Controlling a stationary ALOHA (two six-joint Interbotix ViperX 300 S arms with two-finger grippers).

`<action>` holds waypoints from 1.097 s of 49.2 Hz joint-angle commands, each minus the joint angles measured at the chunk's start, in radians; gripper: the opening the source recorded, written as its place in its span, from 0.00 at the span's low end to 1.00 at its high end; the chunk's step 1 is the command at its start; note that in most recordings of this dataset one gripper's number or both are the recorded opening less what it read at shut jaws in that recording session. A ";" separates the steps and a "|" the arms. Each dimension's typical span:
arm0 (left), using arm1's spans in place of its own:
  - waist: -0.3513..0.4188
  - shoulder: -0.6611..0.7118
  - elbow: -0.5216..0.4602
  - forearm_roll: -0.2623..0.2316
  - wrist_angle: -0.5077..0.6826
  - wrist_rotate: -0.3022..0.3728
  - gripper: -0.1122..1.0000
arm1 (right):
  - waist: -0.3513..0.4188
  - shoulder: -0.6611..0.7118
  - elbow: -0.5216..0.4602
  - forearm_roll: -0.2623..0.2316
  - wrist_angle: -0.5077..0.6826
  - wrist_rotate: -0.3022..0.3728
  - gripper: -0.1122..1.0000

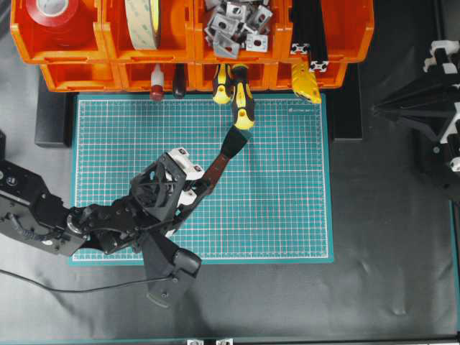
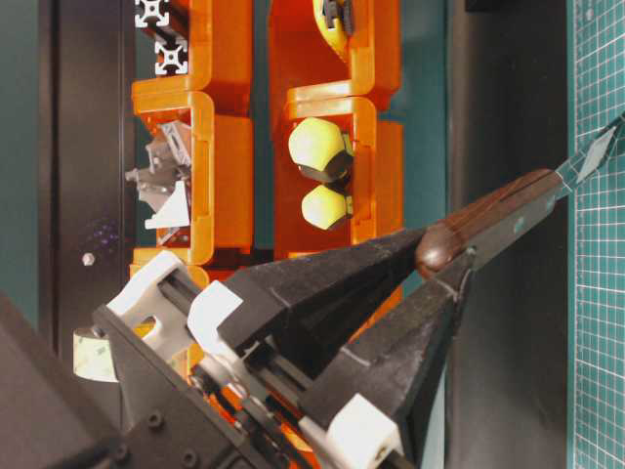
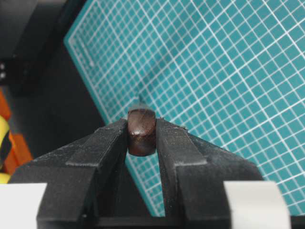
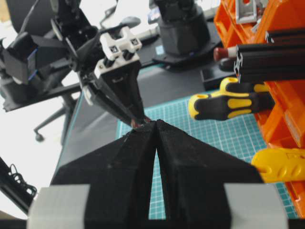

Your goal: Pick scraper from container rack with left arm.

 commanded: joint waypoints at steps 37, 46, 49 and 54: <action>-0.049 -0.041 0.072 -0.009 0.040 -0.847 0.91 | -0.002 0.005 -0.031 0.002 0.037 0.000 0.10; -0.074 -0.083 0.163 -0.008 0.026 -1.112 0.91 | -0.002 0.005 -0.031 0.002 0.067 0.002 0.10; -0.081 -0.104 0.198 -0.009 0.011 -1.137 0.91 | -0.005 0.003 -0.031 0.002 0.067 0.002 0.10; -0.095 -0.141 0.238 -0.008 -0.008 -1.141 0.91 | -0.006 0.003 -0.031 0.003 0.069 0.002 0.10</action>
